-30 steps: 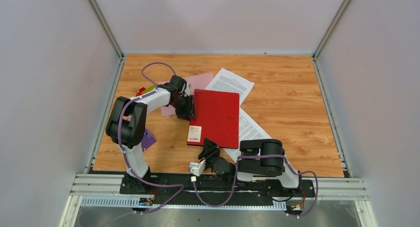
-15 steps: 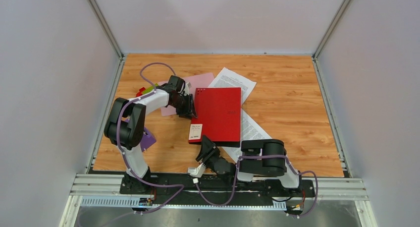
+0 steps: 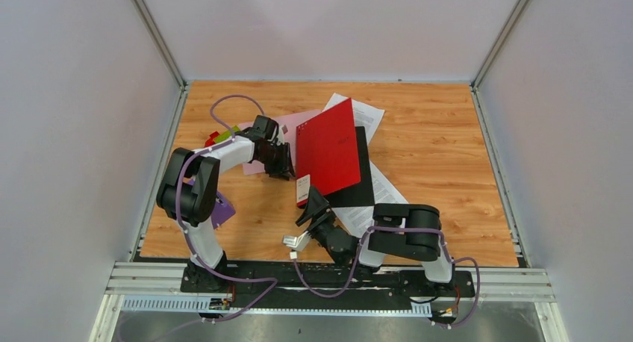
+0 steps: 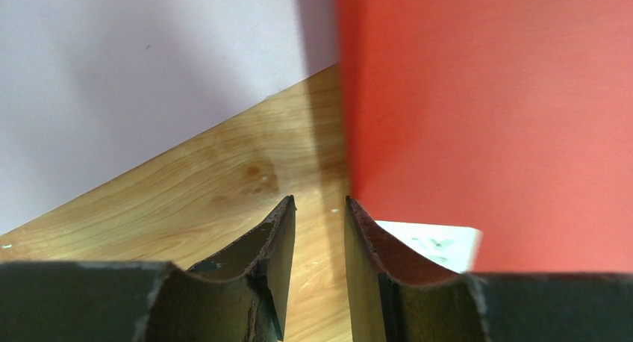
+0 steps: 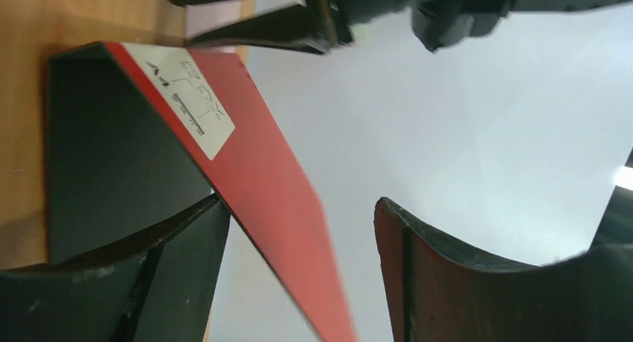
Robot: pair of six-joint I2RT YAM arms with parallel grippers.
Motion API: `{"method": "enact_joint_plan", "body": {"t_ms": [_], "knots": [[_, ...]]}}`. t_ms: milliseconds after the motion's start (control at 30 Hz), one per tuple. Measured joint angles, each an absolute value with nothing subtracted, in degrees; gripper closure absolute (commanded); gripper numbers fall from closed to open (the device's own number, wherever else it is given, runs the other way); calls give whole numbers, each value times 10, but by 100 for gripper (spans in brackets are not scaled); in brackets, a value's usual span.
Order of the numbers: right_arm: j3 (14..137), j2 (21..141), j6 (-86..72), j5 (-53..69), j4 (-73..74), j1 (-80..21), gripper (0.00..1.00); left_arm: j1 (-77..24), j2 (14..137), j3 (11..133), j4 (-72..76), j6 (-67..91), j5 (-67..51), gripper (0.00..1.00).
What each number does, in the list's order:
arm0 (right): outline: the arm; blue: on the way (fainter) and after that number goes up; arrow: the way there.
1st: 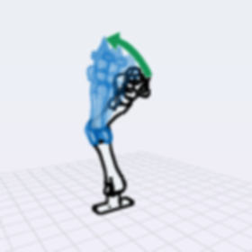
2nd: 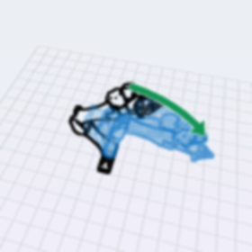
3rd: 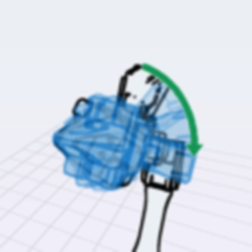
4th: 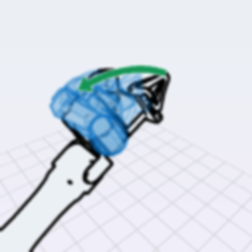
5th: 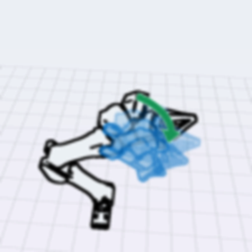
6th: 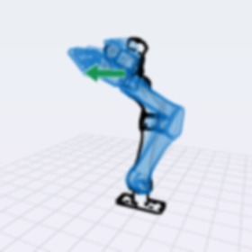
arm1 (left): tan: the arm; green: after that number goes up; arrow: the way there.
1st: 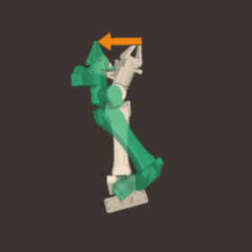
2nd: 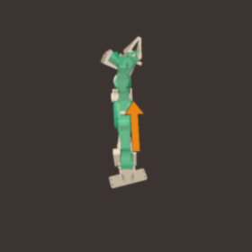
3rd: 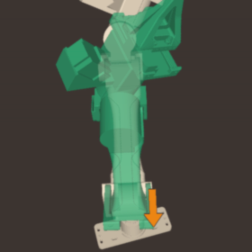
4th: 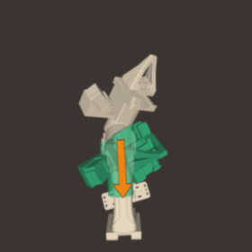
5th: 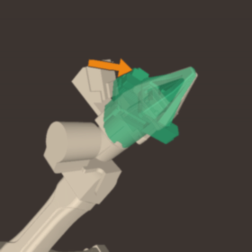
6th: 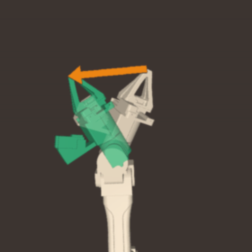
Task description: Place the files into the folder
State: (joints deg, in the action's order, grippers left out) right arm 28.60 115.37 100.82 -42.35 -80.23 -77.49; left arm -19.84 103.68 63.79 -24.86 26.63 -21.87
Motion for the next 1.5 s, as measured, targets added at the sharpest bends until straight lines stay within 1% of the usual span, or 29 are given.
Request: {"method": "enact_joint_plan", "body": {"t_ms": [333,433,533,567,800,1033,1300,1500], "knots": [[302,1114,986,-430,-830,-766,32,-202,1039,620,-258,266,-215,62],[304,1114,980,-430,-830,-762,27,-202,1039,620,-256,267,-218,63],[315,1114,980,-430,-830,-757,15,-202,1039,619,-254,267,-220,63],[321,1114,980,-429,-830,-755,14,-202,1039,618,-254,267,-220,63],[343,1111,978,-417,-830,-739,12,-202,1039,612,-241,268,-229,63],[354,1109,956,-417,-830,-733,3,-202,1039,606,-228,273,-239,63],[381,1109,941,-411,-830,-733,2,-208,1039,602,-216,280,-243,64],[387,1109,940,-395,-830,-728,5,-209,1039,595,-200,287,-253,64]]}}
